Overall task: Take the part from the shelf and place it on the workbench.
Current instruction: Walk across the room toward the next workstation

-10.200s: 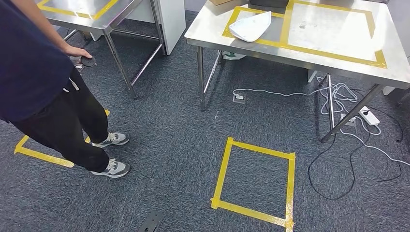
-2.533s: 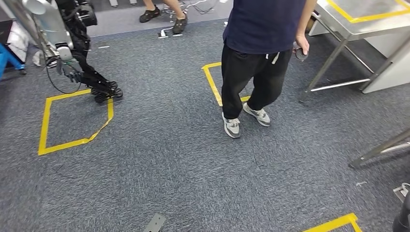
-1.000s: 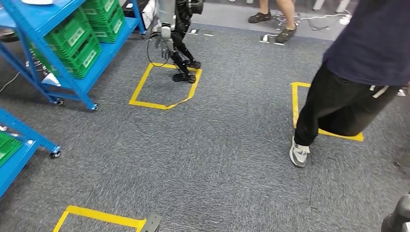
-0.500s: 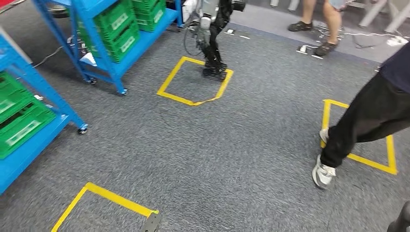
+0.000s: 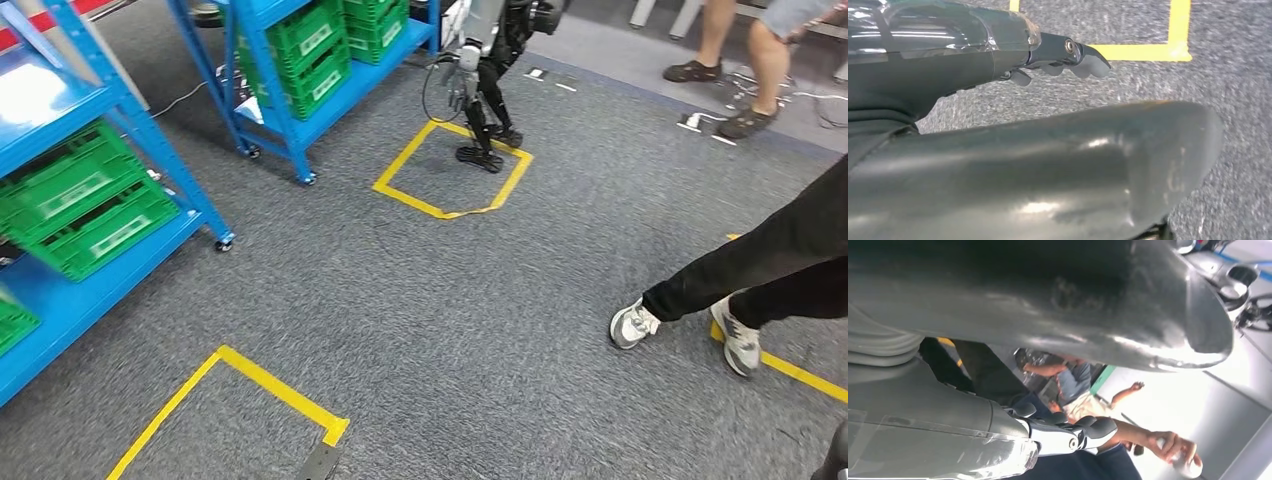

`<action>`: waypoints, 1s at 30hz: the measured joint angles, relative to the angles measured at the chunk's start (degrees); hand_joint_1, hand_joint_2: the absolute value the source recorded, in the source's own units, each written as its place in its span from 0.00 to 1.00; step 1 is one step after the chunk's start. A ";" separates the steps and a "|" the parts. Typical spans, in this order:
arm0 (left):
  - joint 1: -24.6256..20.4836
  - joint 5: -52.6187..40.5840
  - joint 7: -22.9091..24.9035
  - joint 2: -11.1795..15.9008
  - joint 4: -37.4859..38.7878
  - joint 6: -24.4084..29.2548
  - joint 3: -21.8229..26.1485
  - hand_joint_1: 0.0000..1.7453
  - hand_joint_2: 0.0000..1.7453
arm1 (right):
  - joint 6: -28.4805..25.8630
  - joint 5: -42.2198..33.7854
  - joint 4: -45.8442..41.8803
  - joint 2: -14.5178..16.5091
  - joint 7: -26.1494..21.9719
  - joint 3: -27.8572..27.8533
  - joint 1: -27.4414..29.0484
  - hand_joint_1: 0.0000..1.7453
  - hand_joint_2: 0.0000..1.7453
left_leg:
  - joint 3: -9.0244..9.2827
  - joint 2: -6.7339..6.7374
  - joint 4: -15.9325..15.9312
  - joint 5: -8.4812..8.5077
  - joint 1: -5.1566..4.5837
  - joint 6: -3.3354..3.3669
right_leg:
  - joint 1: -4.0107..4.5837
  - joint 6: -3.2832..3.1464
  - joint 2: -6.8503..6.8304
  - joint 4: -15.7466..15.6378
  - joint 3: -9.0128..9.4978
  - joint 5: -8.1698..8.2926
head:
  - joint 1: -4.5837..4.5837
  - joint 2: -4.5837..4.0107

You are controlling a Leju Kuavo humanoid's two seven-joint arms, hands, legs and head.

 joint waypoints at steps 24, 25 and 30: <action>0.33 1.81 1.64 1.81 0.11 1.24 -1.03 0.00 0.00 | -0.28 -7.50 6.84 0.01 -1.49 -17.39 7.76 0.00 0.00 | 3.88 -4.51 -9.49 3.40 -1.20 1.65 | 0.00 -0.27 3.97 0.44 -0.13 -0.40 | 0.00 0.00; 0.28 1.81 1.64 1.88 0.11 1.26 -1.03 0.00 0.00 | -0.27 -7.51 7.11 0.03 -1.57 -17.75 7.89 0.00 0.00 | 2.75 -2.53 -6.86 1.53 -1.26 1.48 | -0.03 -0.44 3.35 0.13 -0.10 -0.16 | -0.11 0.00; 0.27 1.81 1.64 1.99 0.13 1.27 -1.03 0.00 0.00 | -0.27 -7.58 8.33 0.37 -1.67 -18.70 8.37 0.00 0.00 | 0.02 -0.38 1.37 -1.41 -0.75 0.61 | 0.05 -0.48 0.36 0.21 -0.16 -0.16 | -0.28 0.00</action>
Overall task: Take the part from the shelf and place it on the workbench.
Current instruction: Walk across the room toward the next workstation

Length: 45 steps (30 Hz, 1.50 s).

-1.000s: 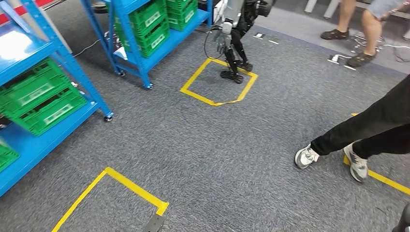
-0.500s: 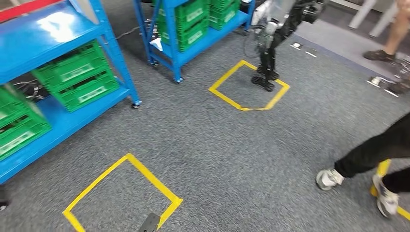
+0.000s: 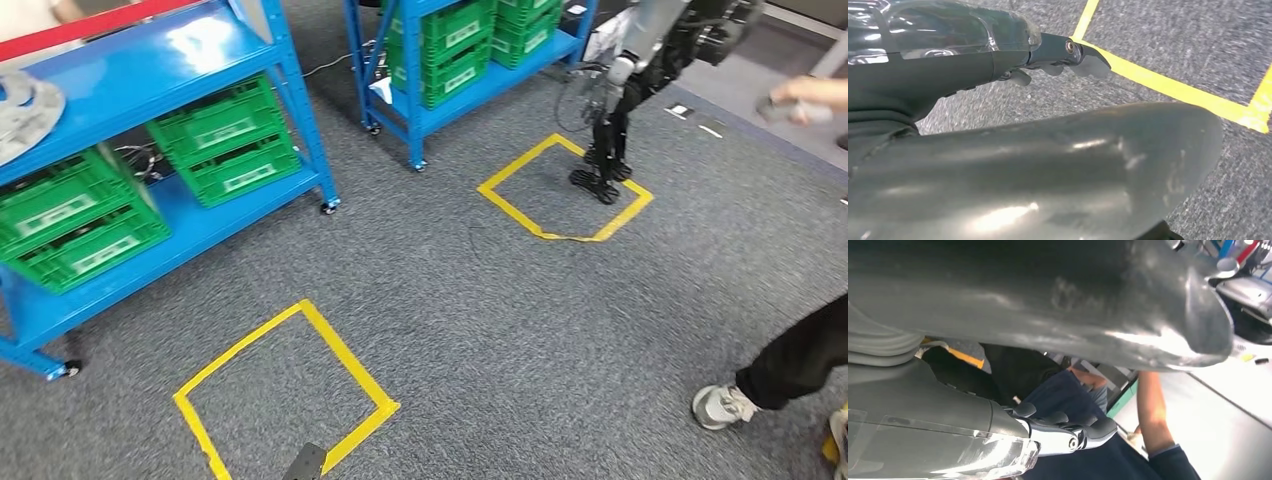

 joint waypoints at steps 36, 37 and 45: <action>-0.43 1.55 -2.05 -1.65 -0.13 1.91 -0.01 0.00 0.00 | 25.09 -36.56 96.05 19.46 -5.36 -10.28 -19.79 0.00 0.00 | 7.83 3.65 -14.81 5.14 -0.91 0.96 | 0.48 0.74 -1.68 -0.09 0.31 -0.25 | -0.13 0.00; -0.45 1.43 -2.08 -1.62 -0.13 1.90 -0.02 0.00 0.00 | 25.36 -35.30 97.20 19.64 -4.37 -9.82 -20.00 0.00 0.00 | 7.79 3.05 -14.89 5.18 -0.87 1.36 | 0.46 0.92 -2.24 -0.07 0.41 -0.35 | -0.13 0.00; -0.69 1.01 -1.30 -1.51 -0.13 1.87 -0.09 0.00 0.00 | 28.45 -27.06 103.22 22.78 1.29 -3.54 -20.43 0.00 0.00 | 7.70 -2.36 -15.18 6.03 -0.71 3.11 | -0.19 2.04 1.96 16.84 -6.74 -8.25 | 0.15 0.00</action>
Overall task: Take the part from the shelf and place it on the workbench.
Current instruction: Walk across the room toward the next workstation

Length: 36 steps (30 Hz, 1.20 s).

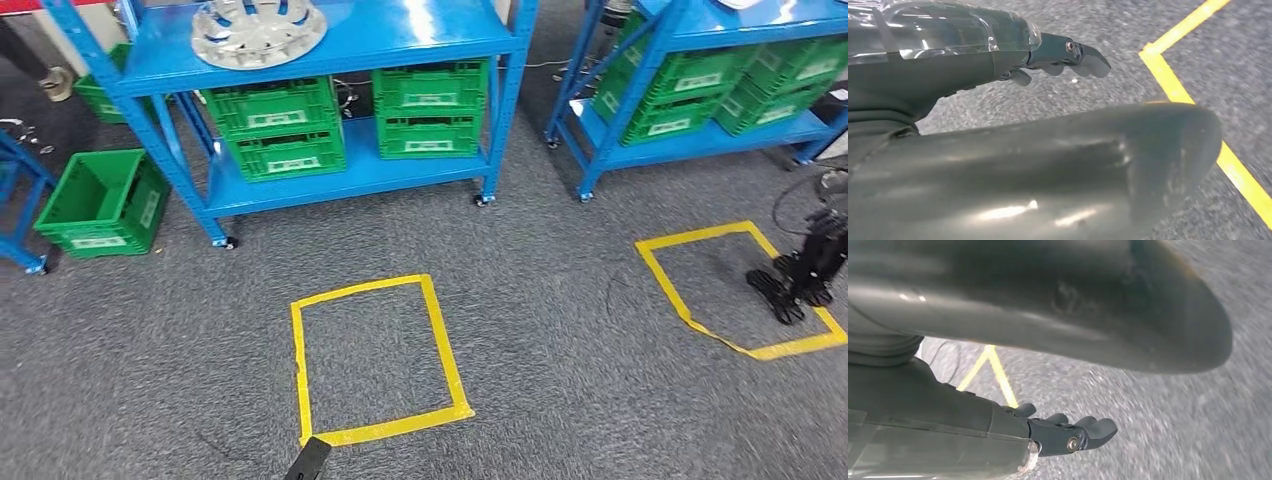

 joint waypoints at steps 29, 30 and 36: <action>-0.52 -0.99 0.62 0.34 0.00 -0.19 -0.43 0.00 0.00 | 2.83 6.36 3.51 3.01 -2.48 13.54 -0.21 0.00 0.00 | -0.16 1.53 0.60 -0.53 0.54 -0.47 | -0.14 0.18 -0.23 -1.07 0.87 -0.68 | -0.07 0.00; -0.44 -0.99 0.62 0.35 0.00 -0.19 -0.44 0.00 0.00 | 2.83 6.37 3.61 2.99 -2.48 13.79 -0.18 0.00 0.00 | -0.15 0.72 0.61 -0.49 0.41 -0.40 | -0.12 0.01 -0.03 0.34 0.11 -0.59 | -0.02 0.00; -0.03 -0.69 0.63 0.21 -0.01 -0.20 -0.79 0.00 0.00 | 2.26 5.91 3.78 3.07 -3.39 14.57 -0.85 0.00 0.00 | -0.07 -1.98 0.85 -0.54 -0.36 -0.40 | 0.47 -1.91 1.06 -15.29 6.25 7.94 | 0.02 0.00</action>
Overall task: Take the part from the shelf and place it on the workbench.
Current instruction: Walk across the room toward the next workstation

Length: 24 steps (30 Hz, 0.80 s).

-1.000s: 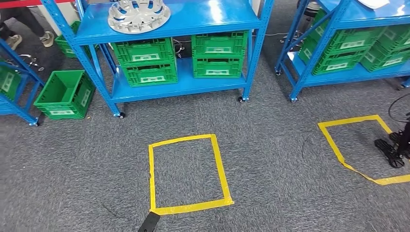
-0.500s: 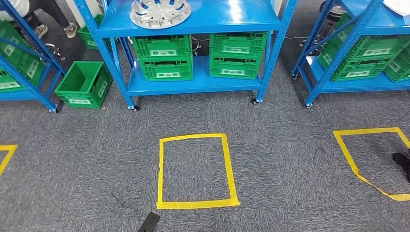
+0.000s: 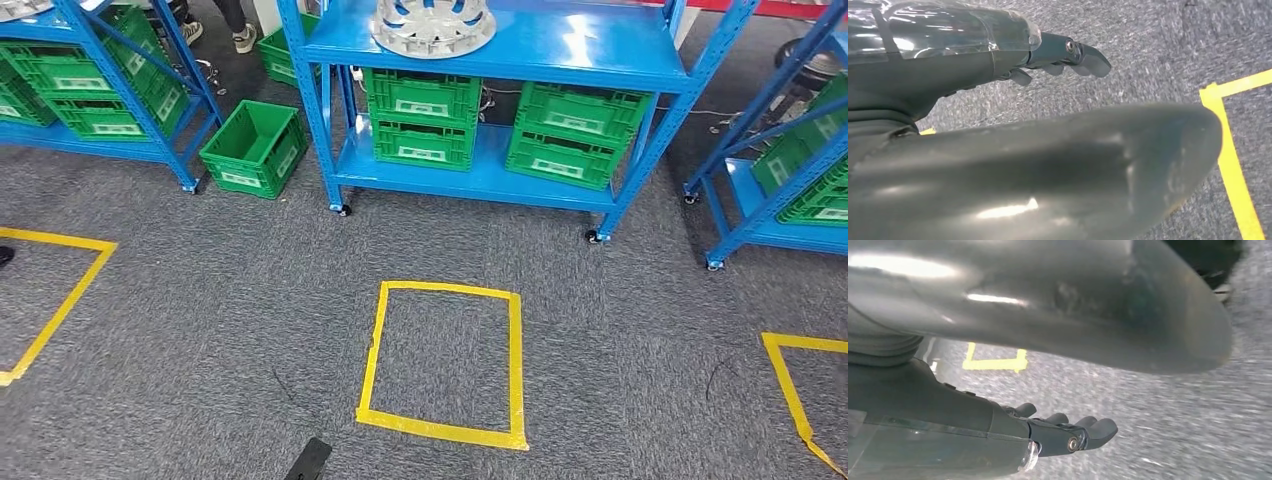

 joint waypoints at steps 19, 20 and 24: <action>0.33 0.16 -0.51 0.26 0.01 1.09 -0.98 0.00 0.00 | -1.02 -0.31 0.39 0.10 -0.23 2.20 0.15 0.00 0.00 | 0.27 2.05 -0.37 -0.47 0.27 -0.48 | 0.31 0.06 1.71 -0.81 0.16 -0.15 | -0.04 0.00; 0.33 0.18 -0.50 0.29 0.01 1.07 -0.98 0.00 0.00 | -1.02 -0.36 0.39 0.10 -0.29 2.29 0.15 0.00 0.00 | 0.26 2.05 -0.37 -0.47 0.26 -0.48 | 0.30 0.06 1.71 -0.83 0.17 -0.15 | -0.04 0.00; 0.33 0.16 -0.46 0.37 0.01 1.01 -0.98 0.00 0.00 | -1.01 -0.50 0.40 0.14 -0.55 2.49 0.18 0.00 0.00 | 0.25 2.04 -0.37 -0.48 0.24 -0.47 | 0.28 0.06 1.71 -0.92 0.21 -0.15 | -0.04 0.00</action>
